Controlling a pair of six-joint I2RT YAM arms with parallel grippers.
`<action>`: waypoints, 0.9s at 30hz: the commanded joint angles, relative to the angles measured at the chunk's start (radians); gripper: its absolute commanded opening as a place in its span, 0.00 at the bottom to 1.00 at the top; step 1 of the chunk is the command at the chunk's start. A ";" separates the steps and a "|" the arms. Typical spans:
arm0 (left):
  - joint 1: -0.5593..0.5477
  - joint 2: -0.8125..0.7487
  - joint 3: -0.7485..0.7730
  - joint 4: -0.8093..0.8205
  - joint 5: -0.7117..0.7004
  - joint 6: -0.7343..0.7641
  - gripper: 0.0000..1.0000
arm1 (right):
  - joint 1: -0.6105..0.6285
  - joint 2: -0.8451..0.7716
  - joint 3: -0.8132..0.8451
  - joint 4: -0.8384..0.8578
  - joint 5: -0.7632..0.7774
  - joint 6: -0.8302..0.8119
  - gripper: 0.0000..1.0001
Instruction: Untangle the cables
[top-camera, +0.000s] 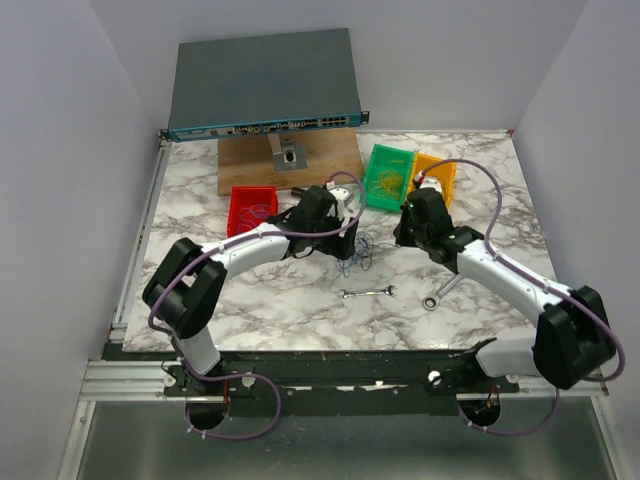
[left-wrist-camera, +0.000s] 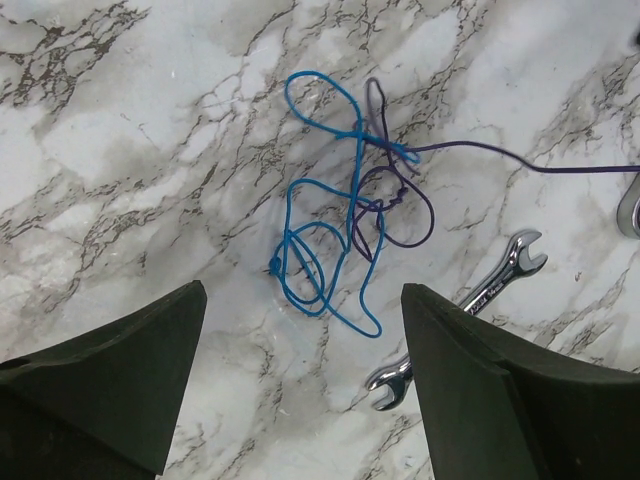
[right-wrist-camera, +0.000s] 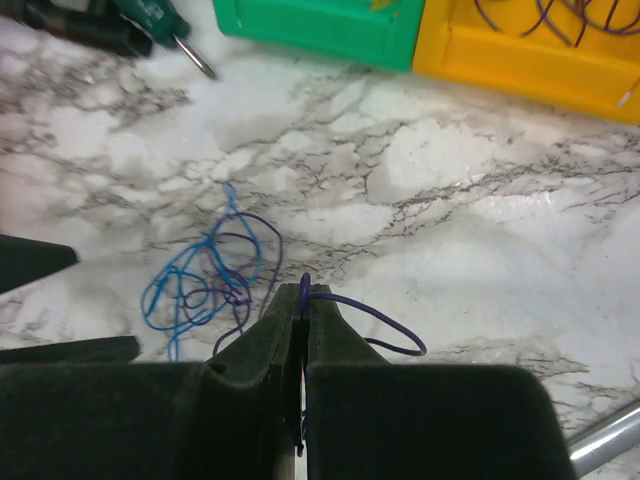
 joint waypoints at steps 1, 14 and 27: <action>-0.001 0.042 0.040 -0.041 0.052 0.003 0.81 | 0.000 -0.095 0.040 -0.081 0.047 0.018 0.01; -0.001 0.212 0.182 -0.197 0.105 0.011 0.73 | 0.000 -0.096 0.068 -0.117 0.067 0.034 0.01; 0.000 0.127 0.132 -0.173 -0.052 0.009 0.00 | -0.053 -0.214 0.042 -0.164 0.354 0.190 0.01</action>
